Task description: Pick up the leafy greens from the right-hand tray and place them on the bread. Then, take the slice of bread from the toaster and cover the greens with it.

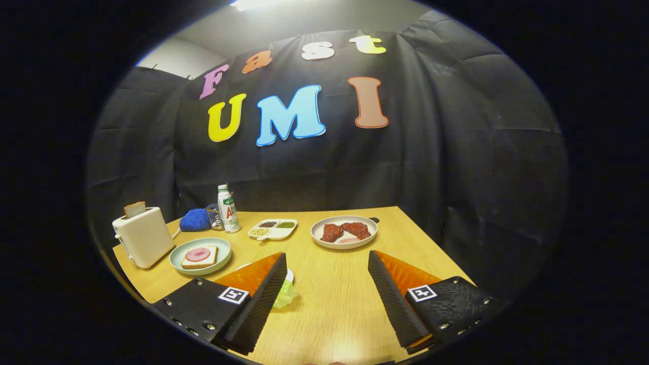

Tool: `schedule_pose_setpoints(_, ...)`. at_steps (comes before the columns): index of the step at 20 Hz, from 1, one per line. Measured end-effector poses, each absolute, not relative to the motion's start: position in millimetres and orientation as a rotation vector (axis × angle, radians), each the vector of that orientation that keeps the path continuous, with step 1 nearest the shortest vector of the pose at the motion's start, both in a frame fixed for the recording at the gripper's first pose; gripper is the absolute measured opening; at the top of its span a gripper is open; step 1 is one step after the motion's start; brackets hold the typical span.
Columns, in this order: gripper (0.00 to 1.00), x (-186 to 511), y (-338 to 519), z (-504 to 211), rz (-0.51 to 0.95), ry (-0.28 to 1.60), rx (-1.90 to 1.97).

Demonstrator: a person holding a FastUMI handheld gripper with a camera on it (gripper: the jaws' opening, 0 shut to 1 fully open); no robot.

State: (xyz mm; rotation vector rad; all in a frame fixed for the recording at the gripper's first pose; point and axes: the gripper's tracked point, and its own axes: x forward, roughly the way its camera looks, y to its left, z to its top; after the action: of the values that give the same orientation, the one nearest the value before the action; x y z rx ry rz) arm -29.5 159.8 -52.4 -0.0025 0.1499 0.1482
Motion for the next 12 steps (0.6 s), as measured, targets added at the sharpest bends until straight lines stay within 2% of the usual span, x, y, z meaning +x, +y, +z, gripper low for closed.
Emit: schedule_pose_setpoints(12, 0.99, -12.7, 203.4, -110.8, 0.193, 0.3, -0.06)
